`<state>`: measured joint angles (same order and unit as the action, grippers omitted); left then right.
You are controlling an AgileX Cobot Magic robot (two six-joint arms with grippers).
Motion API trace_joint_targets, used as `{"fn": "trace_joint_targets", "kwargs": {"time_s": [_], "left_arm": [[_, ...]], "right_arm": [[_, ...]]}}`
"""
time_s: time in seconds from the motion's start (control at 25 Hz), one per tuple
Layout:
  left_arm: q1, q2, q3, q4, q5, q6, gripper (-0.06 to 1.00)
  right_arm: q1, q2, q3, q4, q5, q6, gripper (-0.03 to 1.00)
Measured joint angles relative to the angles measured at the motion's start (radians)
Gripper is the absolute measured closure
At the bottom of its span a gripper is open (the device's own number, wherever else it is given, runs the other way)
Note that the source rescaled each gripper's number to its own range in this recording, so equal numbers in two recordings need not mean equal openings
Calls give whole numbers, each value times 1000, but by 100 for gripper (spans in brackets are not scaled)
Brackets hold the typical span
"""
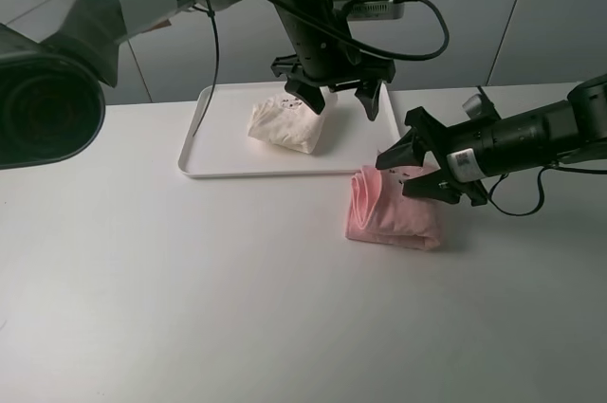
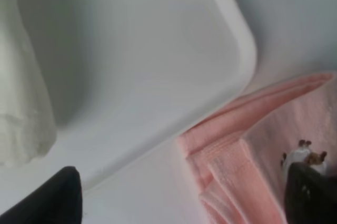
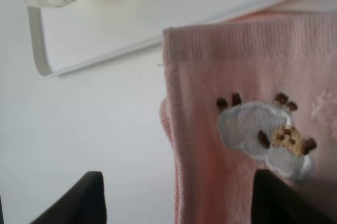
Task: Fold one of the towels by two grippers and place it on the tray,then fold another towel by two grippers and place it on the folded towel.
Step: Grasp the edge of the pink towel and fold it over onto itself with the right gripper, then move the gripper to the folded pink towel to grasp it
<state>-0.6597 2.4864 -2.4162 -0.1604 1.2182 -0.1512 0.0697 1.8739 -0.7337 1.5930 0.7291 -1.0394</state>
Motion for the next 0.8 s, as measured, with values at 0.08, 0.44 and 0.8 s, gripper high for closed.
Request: {"fn": "trace_joint_targets", "kwargs": {"time_s": [0.08,0.44,0.8], "left_arm": [[6,0,0,0,0,0,-4],[11,0,0,-12,0,12,-4],[11,0,0,-23,0,15,-4]], "right_arm": [[-22,-21,0,-37,-2,5,31],[-128,-61,0,-343,-69,178,31],[-128,57,0,-342,-75,167,30]]}}
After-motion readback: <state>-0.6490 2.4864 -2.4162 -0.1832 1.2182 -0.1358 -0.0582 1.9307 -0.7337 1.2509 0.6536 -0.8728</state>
